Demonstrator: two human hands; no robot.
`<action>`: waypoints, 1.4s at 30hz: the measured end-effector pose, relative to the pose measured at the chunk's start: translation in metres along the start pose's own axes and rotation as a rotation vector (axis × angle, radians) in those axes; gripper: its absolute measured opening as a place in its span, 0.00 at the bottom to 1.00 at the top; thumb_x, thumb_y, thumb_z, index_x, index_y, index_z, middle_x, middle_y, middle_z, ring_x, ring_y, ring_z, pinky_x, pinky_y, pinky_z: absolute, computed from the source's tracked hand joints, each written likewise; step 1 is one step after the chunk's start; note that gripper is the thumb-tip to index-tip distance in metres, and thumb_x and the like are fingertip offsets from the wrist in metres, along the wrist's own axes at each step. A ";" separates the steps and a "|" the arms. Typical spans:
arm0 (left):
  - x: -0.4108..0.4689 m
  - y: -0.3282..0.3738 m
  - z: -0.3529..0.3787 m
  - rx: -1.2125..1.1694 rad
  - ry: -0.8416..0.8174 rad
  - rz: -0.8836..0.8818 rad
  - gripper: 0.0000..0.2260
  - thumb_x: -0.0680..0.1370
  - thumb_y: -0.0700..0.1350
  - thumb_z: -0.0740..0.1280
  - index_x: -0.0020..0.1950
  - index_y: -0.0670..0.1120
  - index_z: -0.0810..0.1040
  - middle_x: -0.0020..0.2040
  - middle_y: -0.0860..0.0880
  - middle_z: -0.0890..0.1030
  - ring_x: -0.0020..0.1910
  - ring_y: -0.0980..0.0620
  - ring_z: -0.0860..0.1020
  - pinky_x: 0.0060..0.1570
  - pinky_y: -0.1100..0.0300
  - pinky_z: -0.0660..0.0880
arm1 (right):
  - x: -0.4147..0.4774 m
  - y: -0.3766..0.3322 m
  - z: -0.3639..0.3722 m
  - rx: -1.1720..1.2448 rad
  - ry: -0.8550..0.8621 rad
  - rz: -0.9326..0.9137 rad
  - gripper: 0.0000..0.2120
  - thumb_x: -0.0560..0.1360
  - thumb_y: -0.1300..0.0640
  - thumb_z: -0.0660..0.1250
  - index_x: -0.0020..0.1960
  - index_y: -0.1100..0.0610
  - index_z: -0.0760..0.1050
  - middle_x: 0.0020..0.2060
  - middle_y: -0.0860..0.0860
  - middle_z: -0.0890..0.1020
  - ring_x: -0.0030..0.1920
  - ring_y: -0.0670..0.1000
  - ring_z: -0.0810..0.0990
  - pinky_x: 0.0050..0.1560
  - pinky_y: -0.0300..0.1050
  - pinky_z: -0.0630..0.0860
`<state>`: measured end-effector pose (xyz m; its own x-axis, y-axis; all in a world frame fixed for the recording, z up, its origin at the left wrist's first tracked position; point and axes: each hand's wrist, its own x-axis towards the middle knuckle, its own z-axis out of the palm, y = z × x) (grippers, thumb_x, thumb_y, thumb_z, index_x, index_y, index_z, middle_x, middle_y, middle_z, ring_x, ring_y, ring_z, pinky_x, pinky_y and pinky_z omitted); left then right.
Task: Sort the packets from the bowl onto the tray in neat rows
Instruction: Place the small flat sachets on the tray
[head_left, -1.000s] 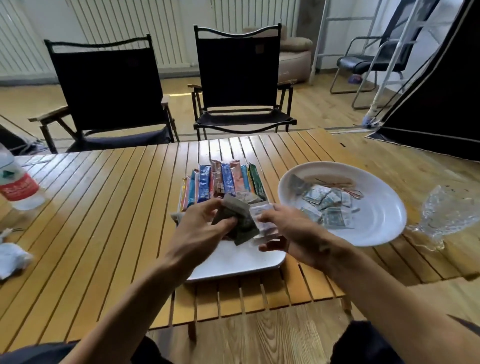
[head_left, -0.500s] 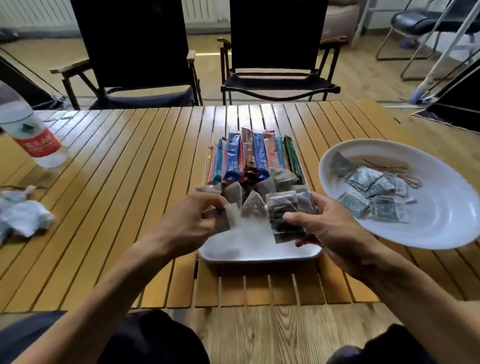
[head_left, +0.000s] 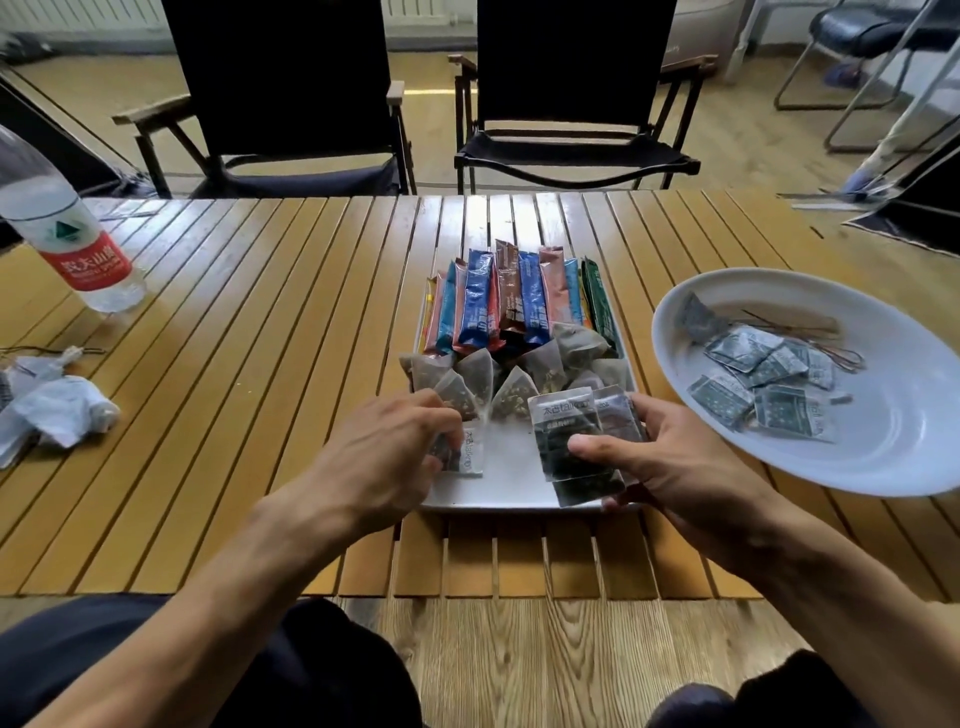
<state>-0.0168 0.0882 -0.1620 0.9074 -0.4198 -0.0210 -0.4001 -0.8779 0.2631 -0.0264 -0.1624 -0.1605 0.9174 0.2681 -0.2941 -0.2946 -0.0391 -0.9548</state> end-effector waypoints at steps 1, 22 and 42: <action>0.000 -0.002 0.001 0.011 0.006 0.001 0.08 0.76 0.46 0.66 0.54 0.56 0.76 0.58 0.55 0.74 0.54 0.56 0.72 0.55 0.59 0.73 | 0.000 0.000 -0.001 0.005 -0.002 0.003 0.16 0.72 0.61 0.72 0.59 0.56 0.77 0.51 0.54 0.86 0.49 0.55 0.86 0.36 0.43 0.79; 0.008 0.022 -0.012 -0.923 0.199 -0.155 0.03 0.77 0.40 0.64 0.50 0.46 0.75 0.48 0.50 0.81 0.47 0.58 0.81 0.41 0.67 0.78 | 0.000 -0.006 0.013 -0.091 0.031 -0.063 0.13 0.70 0.60 0.74 0.53 0.55 0.77 0.44 0.49 0.85 0.42 0.46 0.82 0.34 0.39 0.76; 0.022 0.006 0.001 -0.324 0.088 0.027 0.10 0.77 0.37 0.65 0.55 0.49 0.78 0.54 0.52 0.76 0.54 0.57 0.76 0.44 0.70 0.76 | 0.001 -0.007 0.004 -0.028 0.163 -0.088 0.10 0.71 0.62 0.74 0.51 0.58 0.78 0.42 0.52 0.85 0.38 0.46 0.83 0.30 0.40 0.74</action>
<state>0.0006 0.0731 -0.1618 0.9104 -0.4079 0.0693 -0.3749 -0.7423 0.5554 -0.0245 -0.1581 -0.1536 0.9712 0.1118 -0.2104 -0.2060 -0.0496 -0.9773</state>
